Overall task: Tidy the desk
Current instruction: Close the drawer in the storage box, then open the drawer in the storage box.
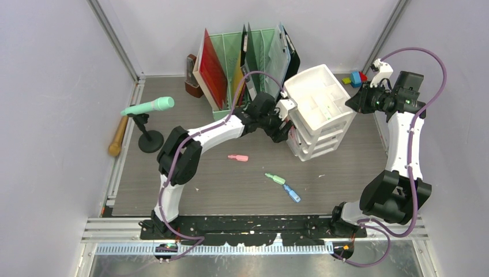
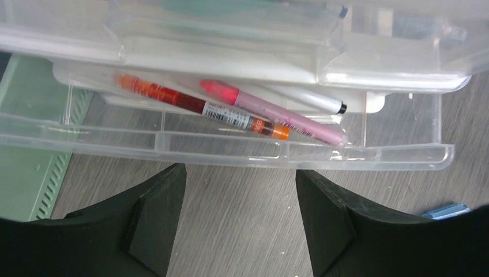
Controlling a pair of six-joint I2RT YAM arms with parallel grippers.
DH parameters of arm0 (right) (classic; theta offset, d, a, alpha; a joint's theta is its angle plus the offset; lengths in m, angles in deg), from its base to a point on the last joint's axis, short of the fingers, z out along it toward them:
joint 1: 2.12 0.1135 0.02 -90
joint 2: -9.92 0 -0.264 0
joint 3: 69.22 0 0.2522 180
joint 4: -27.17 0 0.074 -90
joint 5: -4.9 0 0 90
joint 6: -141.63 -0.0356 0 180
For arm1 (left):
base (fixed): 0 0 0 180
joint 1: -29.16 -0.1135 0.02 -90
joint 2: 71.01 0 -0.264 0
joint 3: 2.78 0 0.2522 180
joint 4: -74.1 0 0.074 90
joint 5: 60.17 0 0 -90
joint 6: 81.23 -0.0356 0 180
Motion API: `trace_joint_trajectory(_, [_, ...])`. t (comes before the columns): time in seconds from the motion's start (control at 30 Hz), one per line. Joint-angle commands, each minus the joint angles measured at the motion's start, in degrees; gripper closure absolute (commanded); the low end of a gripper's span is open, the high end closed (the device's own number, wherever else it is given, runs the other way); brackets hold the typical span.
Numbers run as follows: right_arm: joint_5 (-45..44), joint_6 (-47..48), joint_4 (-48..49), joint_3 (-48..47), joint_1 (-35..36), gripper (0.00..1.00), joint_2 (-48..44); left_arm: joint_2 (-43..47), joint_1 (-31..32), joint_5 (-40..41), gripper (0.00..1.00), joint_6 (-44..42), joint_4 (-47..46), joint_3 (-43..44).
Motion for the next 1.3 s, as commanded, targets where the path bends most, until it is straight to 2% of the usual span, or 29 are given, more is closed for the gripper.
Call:
trace_joint_trajectory(0.0, [-8.1, -0.2, -8.0, 4.7, 1.6, 0.99, 7.0, 4.4, 0.0, 2.3, 0.27, -3.1, -0.7, -2.9])
trace_joint_trajectory(0.27, [-8.0, 0.0, -8.0, 4.8, 1.5, 0.99, 7.0, 6.7, -0.8, 2.6, 0.21, -5.8, -4.2, -7.5])
trace_joint_trajectory(0.47, [-7.9, 0.0, -8.2, 4.6, 1.5, 0.99, 7.3, 4.5, -1.4, -3.1, 0.19, -4.4, -8.2, -6.9])
trace_joint_trajectory(0.73, [-8.1, -0.1, -8.3, 4.7, 1.5, 0.99, 7.3, -1.3, -1.4, -5.8, 0.18, -0.5, -14.5, -2.6])
trace_joint_trajectory(0.93, [-8.1, 0.0, -8.4, 4.6, 1.6, 0.99, 7.3, -3.3, -1.4, -7.5, 0.18, 0.9, -13.3, 0.7])
trace_joint_trajectory(1.27, [-7.7, 0.3, -8.4, 4.5, 1.6, 0.99, 7.4, 1.0, -2.5, -5.8, 0.18, -0.7, -13.3, -4.1])
